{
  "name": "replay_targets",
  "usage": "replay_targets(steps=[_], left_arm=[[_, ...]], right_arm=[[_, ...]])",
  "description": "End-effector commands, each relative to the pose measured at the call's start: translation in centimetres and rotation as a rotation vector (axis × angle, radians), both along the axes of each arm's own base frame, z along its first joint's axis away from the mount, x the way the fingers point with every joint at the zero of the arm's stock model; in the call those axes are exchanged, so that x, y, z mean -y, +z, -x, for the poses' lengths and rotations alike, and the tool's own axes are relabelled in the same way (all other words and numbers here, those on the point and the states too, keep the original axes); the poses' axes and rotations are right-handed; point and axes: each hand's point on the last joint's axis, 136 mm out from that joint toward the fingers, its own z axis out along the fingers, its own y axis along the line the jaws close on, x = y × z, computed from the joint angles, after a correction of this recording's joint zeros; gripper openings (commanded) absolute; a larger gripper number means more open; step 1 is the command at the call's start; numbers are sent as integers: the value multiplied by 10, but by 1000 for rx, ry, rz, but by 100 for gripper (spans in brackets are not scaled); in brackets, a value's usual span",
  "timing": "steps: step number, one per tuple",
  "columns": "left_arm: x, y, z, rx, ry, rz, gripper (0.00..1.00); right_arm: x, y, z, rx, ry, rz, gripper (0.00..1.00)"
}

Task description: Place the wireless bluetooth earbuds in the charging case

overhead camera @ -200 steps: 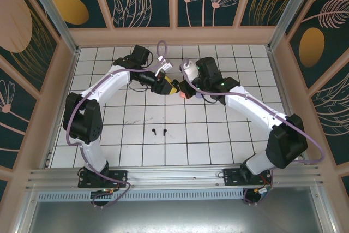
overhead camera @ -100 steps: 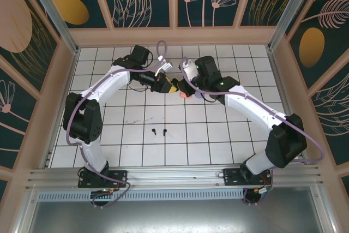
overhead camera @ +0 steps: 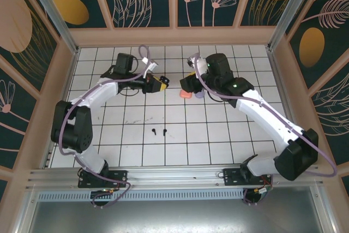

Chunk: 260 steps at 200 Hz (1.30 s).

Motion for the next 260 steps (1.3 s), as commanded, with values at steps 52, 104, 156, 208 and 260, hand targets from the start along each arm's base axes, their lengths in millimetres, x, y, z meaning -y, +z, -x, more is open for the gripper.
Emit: replay_targets(steps=[52, 104, 156, 208, 260], left_arm=[[-47, 84, -42, 332, 451, 113, 0], [-97, 132, -44, 476, 767, 175, 0], [-133, 155, -47, 509, 985, 181, 0], [-138, 160, -44, 526, 1009, 189, 0], [-141, 158, -44, 532, 1022, 179, 0]], right_arm=[[-47, -98, 58, -273, -11, 60, 58], [-91, -173, 92, -407, -43, 190, 56], [-108, -215, 97, -443, -193, 380, 51], [-116, -228, 92, -483, -327, 444, 50], [-134, -235, 95, -504, -307, 447, 47]])
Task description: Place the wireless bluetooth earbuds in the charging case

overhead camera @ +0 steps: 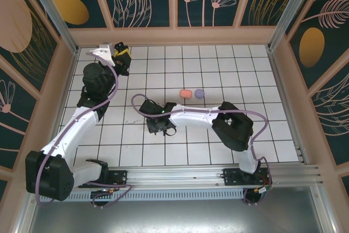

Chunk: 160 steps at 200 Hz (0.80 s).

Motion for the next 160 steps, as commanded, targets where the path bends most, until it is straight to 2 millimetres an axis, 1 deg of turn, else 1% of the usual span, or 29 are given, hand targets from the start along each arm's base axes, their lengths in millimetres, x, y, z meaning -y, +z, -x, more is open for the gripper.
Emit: replay_targets(steps=[1, 35, 160], left_arm=[[-7, 9, 3, 39, 27, 15, 0], [-7, 8, 3, 40, 28, 16, 0], [-10, 10, 8, 48, 34, 22, 0]], right_arm=[[-7, 2, 3, 0, -11, 22, 47], [-14, -4, 7, -11, 7, 39, 45], [-19, -25, 12, -20, 16, 99, 38]])
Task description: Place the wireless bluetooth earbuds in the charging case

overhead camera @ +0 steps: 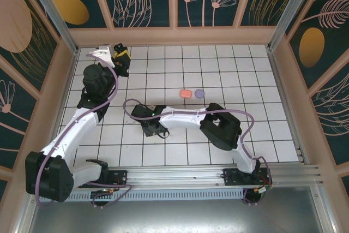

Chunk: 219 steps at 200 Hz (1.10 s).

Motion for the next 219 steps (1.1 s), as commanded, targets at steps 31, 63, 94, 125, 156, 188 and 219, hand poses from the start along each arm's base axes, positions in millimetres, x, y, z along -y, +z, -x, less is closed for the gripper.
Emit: replay_targets(steps=[31, 63, 94, 125, 156, 188, 219], left_arm=[[-5, 14, 7, 52, 12, 20, 0], [-6, 14, 7, 51, 12, 23, 0], [-5, 14, 7, 52, 9, 26, 0], [-5, 15, 7, 53, 5, 30, 0], [-4, 17, 8, 55, 0, 32, 0], [0, 26, 13, 77, -30, 30, 0], [10, 37, 21, 111, -94, 6, 0]], right_arm=[[3, -5, 2, 0, -13, 36, 36], [5, -7, 3, -2, -14, 41, 33], [7, -8, 5, -4, -12, 44, 27], [8, -9, 5, -5, -12, 41, 21], [9, 0, 3, 15, -15, 21, 17], [10, 32, -8, 68, -33, -31, 16], [18, 78, -27, 138, -69, -109, 16]])
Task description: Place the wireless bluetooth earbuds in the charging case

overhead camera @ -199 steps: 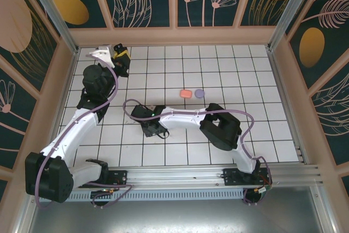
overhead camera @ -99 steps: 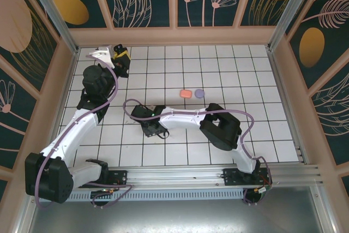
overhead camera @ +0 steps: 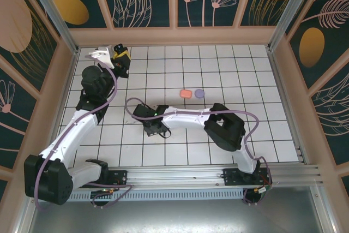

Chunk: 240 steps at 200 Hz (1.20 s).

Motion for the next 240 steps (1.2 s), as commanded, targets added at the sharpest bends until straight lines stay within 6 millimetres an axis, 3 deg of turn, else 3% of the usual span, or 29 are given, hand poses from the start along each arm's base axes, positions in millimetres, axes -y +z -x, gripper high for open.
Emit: replay_targets(steps=[1, 39, 75, 122, 176, 206, 240], left_arm=[[6, 31, 12, 93, -61, 3, 0], [24, 37, 22, 135, -177, -25, 0], [46, 39, 42, 243, -326, -20, 0], [80, 15, 77, 413, -408, -185, 0], [113, -16, 96, 497, -487, -293, 0], [129, -28, 105, 539, -524, -366, 0], [145, -21, 117, 594, -558, -374, 0]], right_arm=[[9, 60, -22, 103, -40, -89, 16], [36, 123, -55, 206, -105, -190, 16], [78, 186, -88, 338, -184, -258, 15], [123, 271, -108, 537, -235, -365, 13], [127, 348, -100, 750, -126, -526, 13], [118, 369, -87, 817, -15, -615, 13], [111, 381, -72, 861, 86, -698, 13]])
